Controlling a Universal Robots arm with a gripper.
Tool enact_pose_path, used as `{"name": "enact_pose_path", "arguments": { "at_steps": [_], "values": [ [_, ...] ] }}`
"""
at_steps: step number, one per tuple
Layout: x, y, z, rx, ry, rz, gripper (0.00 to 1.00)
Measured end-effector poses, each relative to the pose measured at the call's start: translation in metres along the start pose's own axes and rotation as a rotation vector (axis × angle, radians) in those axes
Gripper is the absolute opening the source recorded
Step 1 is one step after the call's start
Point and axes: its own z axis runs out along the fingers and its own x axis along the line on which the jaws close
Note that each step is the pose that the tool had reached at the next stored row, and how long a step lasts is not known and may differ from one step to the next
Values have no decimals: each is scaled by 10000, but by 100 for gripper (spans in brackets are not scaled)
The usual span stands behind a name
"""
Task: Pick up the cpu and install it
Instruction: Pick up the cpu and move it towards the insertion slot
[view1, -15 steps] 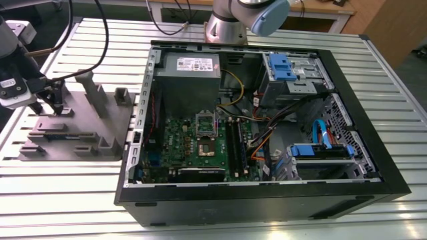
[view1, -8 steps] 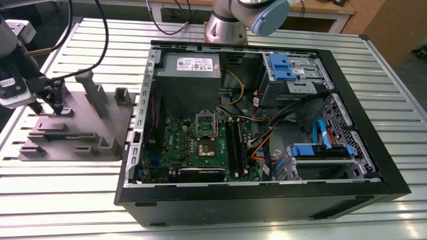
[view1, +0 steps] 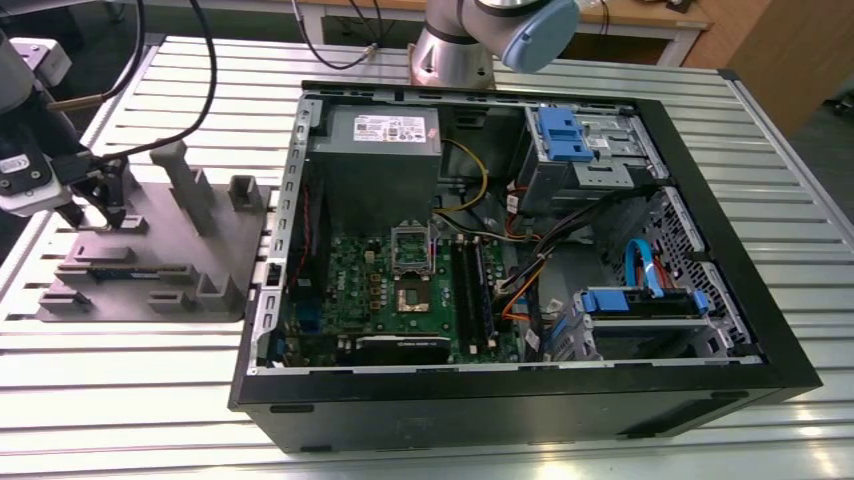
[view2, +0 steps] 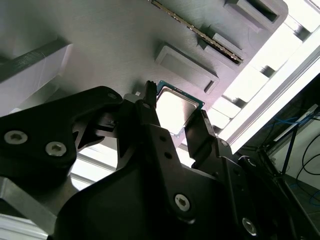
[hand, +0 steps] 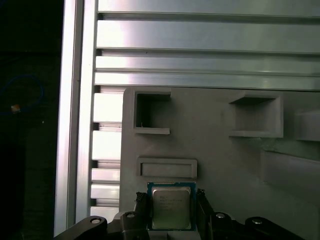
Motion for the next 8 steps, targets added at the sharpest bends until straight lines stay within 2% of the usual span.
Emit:
{"name": "enact_pose_path", "arguments": {
  "at_steps": [5,6,7,8],
  "values": [
    [0,1,-13,-1,-1,0,47],
    [0,2,-30,0,0,0,47],
    [1,6,-119,0,0,0,47],
    [1,6,-120,0,0,0,47]
  ]
}}
